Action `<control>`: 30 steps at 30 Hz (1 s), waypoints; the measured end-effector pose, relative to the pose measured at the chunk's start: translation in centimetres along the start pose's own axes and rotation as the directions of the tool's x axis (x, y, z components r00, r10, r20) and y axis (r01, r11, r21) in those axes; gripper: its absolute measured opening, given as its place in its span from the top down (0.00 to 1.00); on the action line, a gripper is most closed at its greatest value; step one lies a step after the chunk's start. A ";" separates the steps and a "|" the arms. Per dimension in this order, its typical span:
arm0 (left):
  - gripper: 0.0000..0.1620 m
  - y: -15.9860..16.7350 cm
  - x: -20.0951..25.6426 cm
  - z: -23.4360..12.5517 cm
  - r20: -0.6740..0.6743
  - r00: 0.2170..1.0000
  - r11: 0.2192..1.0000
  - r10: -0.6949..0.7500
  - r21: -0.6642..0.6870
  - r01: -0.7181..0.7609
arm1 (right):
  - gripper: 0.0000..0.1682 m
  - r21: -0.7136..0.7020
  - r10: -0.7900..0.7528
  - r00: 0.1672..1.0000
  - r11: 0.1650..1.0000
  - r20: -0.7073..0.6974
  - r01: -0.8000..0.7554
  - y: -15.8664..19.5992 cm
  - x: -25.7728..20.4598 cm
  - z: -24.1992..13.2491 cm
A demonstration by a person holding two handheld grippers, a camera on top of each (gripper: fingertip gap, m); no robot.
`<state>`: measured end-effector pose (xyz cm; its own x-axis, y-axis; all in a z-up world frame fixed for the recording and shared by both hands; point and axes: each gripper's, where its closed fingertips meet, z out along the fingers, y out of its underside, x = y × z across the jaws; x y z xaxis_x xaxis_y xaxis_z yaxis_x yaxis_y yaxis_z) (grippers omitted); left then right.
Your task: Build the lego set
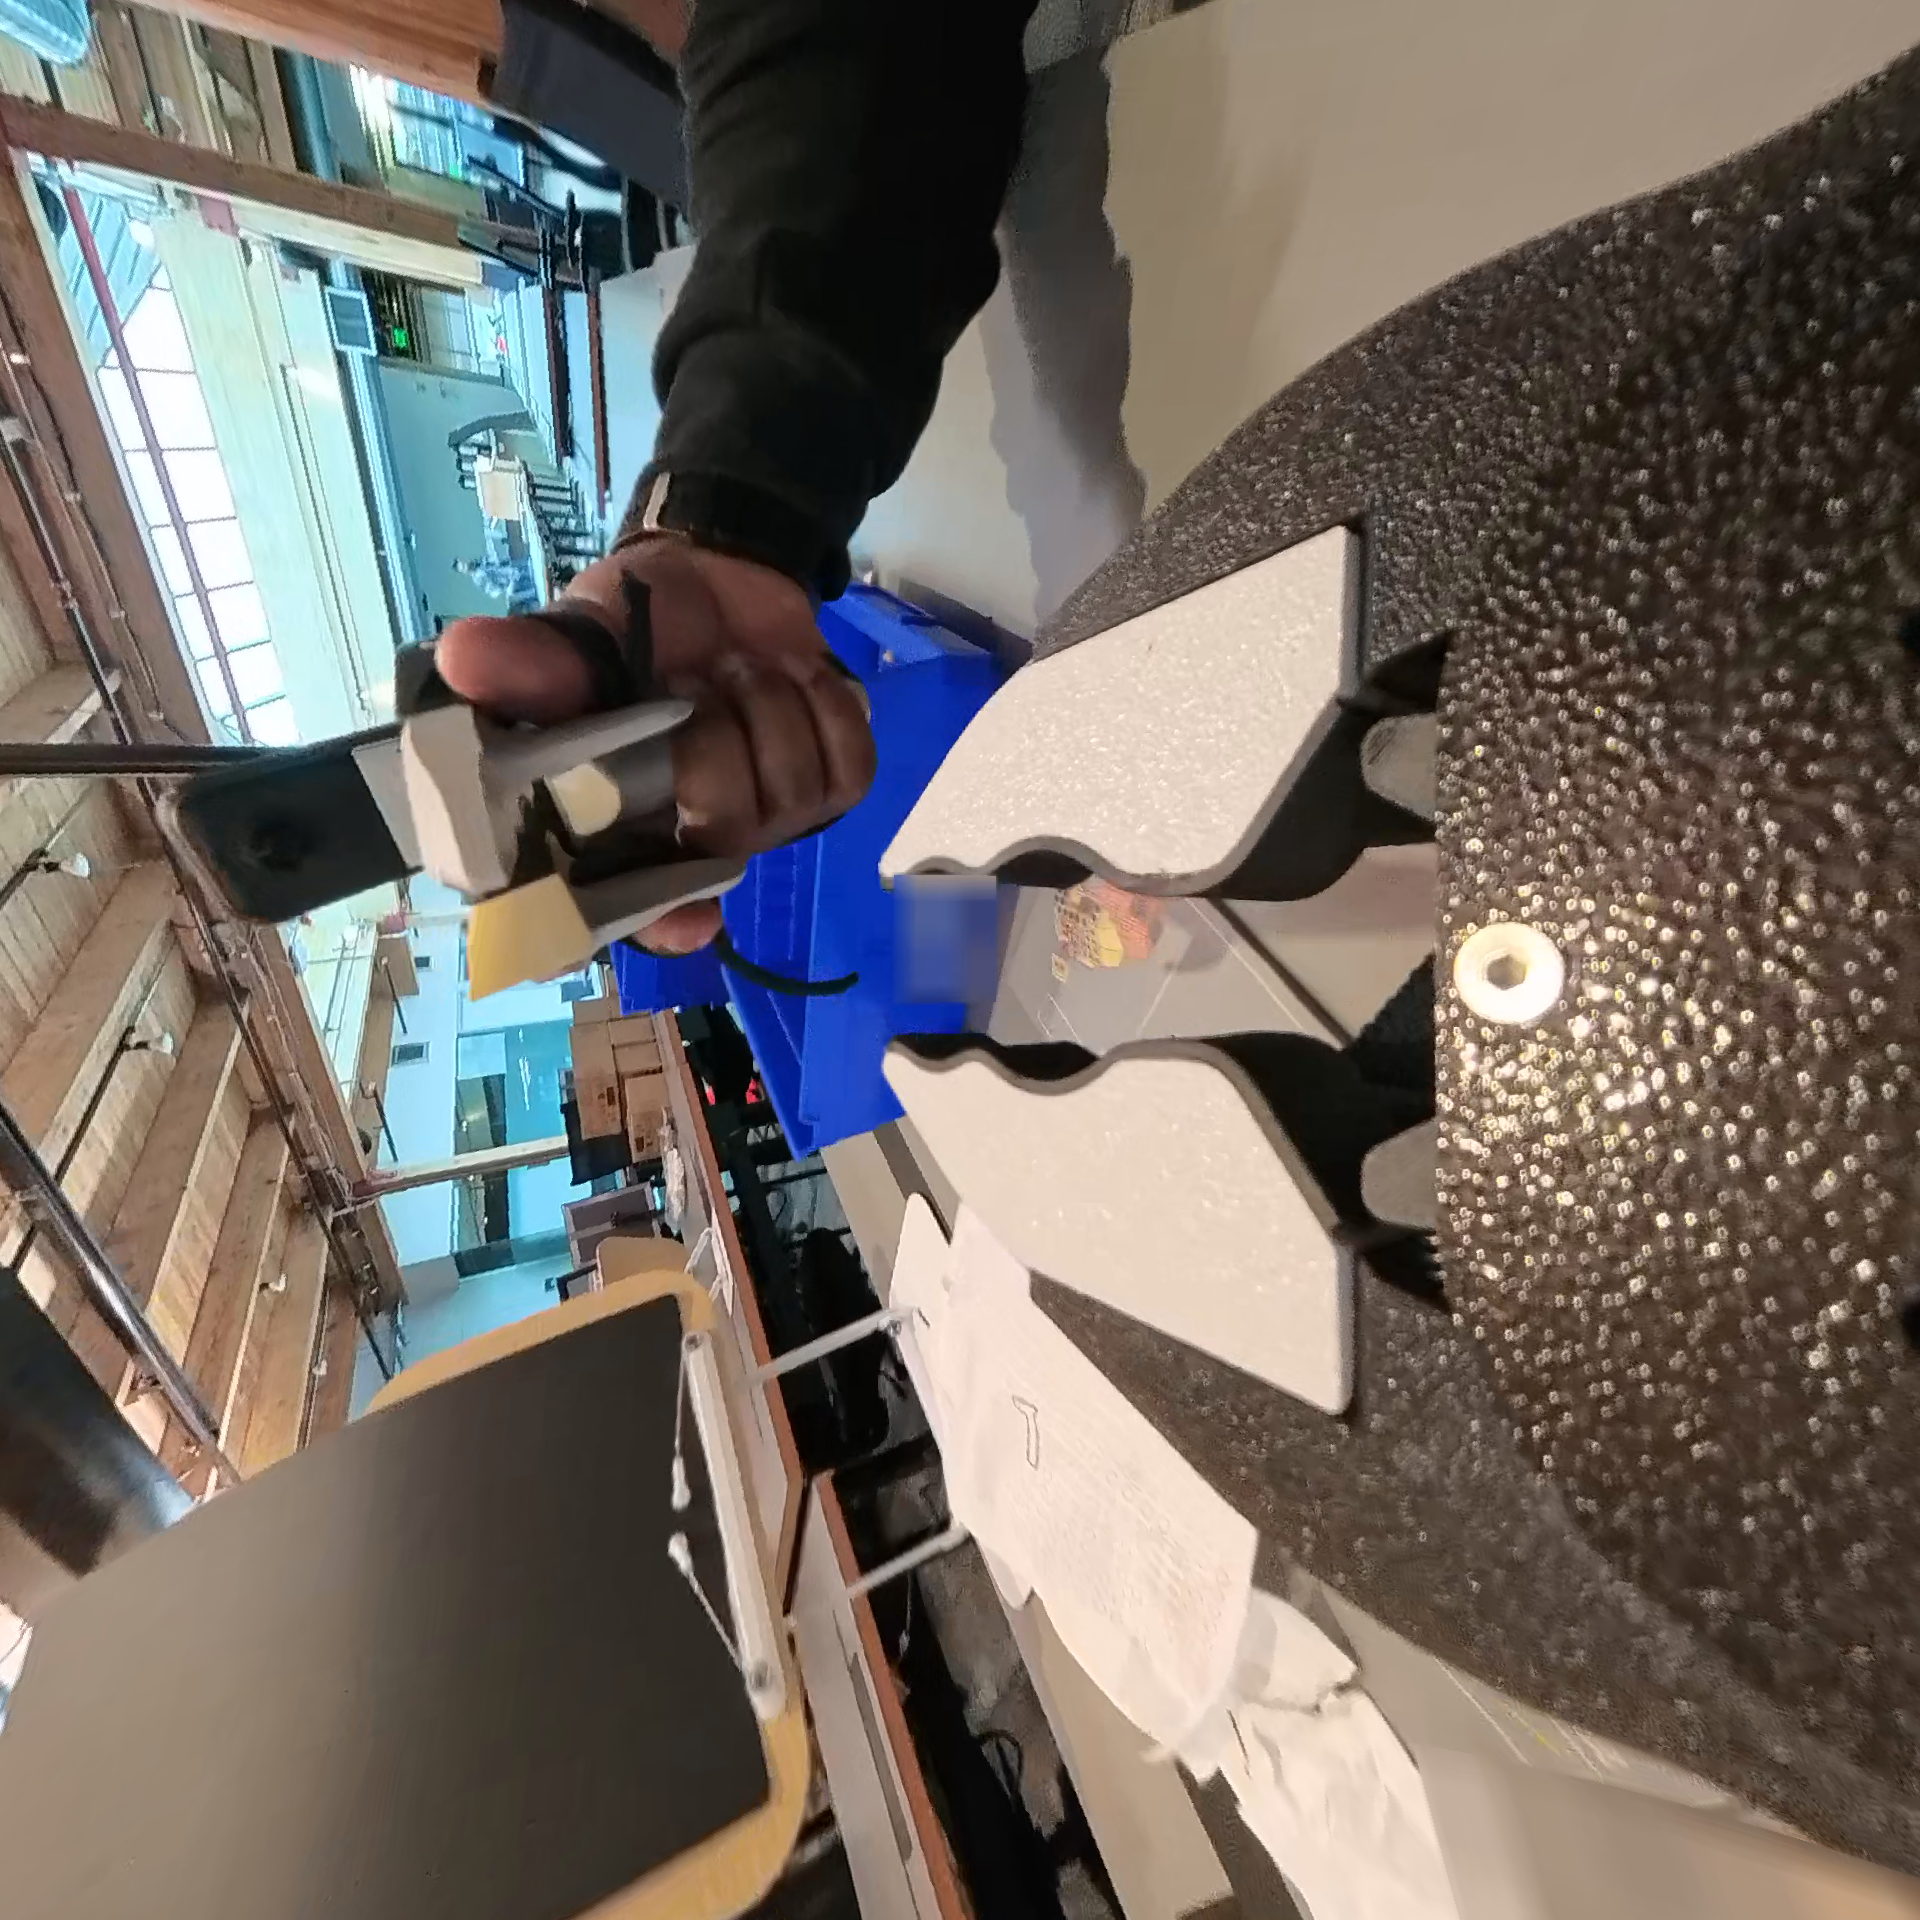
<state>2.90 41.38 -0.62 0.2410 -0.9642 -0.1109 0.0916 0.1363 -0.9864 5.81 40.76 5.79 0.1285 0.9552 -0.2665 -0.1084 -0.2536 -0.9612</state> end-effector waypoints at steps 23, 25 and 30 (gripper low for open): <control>0.84 1.7 -2.8 -5.7 0.104 0.992 0.997 0.075 -0.045 -0.070 | 0.95 -0.181 0.249 0.958 0.958 0.144 -0.222 7.0 1.8 5.6; 0.84 1.8 -2.8 -5.6 0.097 0.993 0.997 0.065 -0.048 -0.060 | 0.95 -0.189 0.261 0.953 0.954 0.152 -0.231 7.2 1.8 5.6; 0.84 2.1 -2.5 -5.3 0.074 0.995 0.996 0.072 -0.059 -0.067 | 0.95 -0.210 0.291 0.938 0.945 0.189 -0.251 7.6 1.2 5.7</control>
<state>-2.61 42.86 -3.07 0.3178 -0.9324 -0.1719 0.0181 0.1873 -0.9821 -0.50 40.84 -1.38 -0.0976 0.8506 -0.5166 0.0725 -0.5117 -0.8561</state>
